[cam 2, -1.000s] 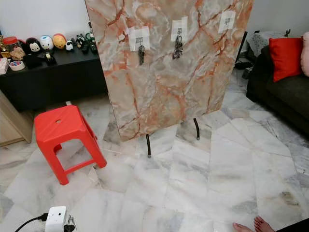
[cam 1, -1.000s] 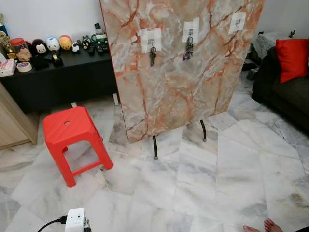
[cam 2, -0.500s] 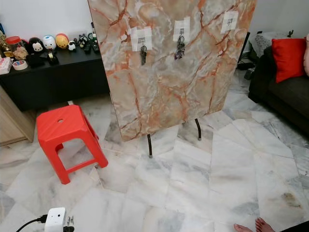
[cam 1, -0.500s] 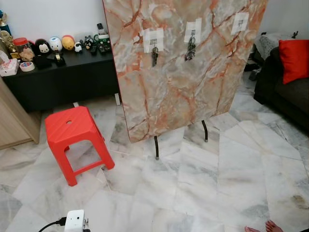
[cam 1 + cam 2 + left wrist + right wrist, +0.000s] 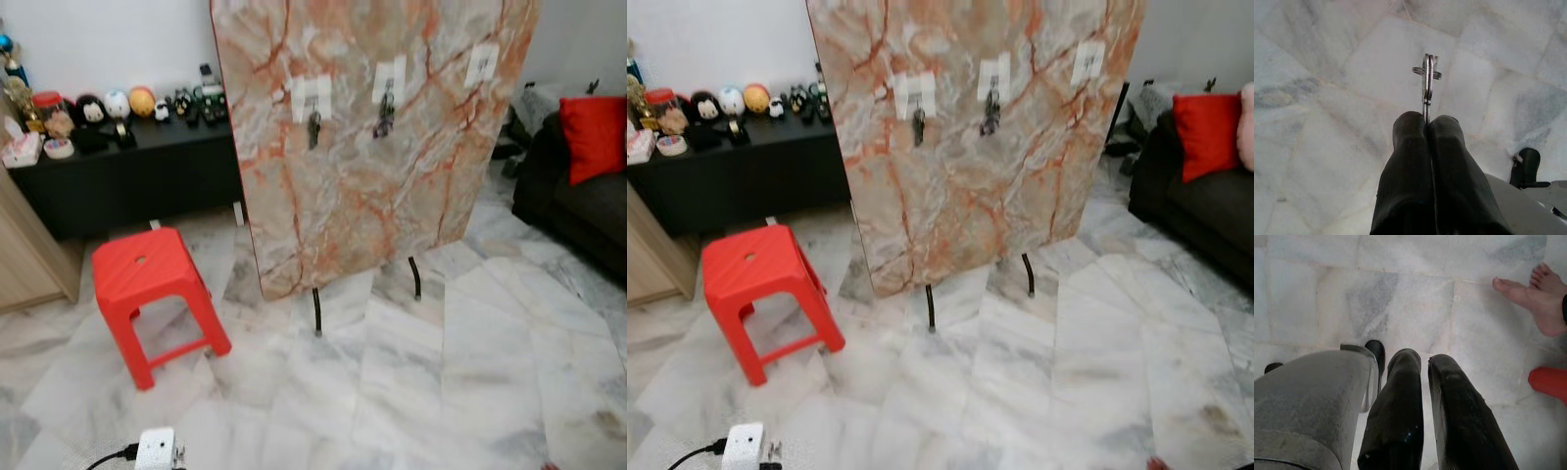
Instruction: Hang keys on a hook
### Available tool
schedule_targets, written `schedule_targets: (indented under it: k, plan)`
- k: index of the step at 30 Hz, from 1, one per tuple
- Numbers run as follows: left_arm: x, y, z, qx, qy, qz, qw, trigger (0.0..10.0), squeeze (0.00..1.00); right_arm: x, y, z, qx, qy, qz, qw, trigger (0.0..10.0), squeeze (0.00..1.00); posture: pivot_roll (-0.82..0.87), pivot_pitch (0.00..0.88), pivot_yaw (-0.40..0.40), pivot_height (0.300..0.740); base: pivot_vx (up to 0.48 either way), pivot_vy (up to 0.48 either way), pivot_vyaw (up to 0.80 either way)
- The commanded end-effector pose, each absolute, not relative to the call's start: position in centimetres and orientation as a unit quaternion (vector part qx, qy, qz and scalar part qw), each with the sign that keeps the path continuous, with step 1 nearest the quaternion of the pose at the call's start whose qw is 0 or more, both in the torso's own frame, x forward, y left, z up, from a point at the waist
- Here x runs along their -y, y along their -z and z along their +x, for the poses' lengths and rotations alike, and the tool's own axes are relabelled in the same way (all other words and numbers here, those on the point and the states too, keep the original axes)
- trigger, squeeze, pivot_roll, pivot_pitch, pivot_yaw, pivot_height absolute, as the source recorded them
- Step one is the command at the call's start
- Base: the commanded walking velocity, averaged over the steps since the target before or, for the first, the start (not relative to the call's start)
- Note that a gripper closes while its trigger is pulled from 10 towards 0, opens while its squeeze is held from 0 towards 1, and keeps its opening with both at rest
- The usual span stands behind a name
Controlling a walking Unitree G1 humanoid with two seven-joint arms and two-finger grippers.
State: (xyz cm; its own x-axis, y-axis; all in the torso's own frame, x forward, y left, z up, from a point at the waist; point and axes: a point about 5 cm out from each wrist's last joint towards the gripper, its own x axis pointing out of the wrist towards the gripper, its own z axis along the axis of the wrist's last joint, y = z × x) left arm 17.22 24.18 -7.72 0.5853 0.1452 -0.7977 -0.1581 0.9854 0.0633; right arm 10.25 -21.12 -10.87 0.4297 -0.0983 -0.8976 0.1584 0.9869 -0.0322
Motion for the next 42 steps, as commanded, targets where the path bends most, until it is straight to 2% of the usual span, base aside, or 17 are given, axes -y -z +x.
schedule_targets:
  k: [1, 31, 36, 42]
  plan:
    - [-24.24, 7.9, 16.85, -0.455, -0.087, -0.009, 0.886, 10.0, 0.0, 21.17, 10.82, 10.47, -0.53, 0.072, 0.024, 0.845, 10.0, 0.0, 0.04, 0.0, -0.033, 0.74, 0.33, 0.0, 0.0]
    - [-23.88, 8.35, 16.12, -0.468, -0.083, -0.014, 0.88, 10.0, 0.0, 21.1, 10.76, 10.8, -0.53, 0.064, 0.021, 0.845, 10.0, 0.0, 0.04, 0.0, -0.033, 0.74, 0.34, 0.0, 0.0]
    - [-23.88, 8.41, 15.98, -0.47, -0.085, -0.006, 0.878, 10.0, 0.0, 21.07, 10.66, 11.03, -0.522, 0.056, 0.014, 0.851, 10.0, 0.0, 0.04, 0.0, -0.033, 0.74, 0.0, 0.0, 0.0]
    - [-23.8, 8.45, 15.9, -0.468, -0.091, -0.015, 0.879, 10.0, 0.0, 21.1, 10.67, 11.02, -0.524, 0.05, 0.01, 0.85, 10.0, 0.0, 0.04, 0.0, -0.034, 0.74, 0.0, 0.0, 0.78]
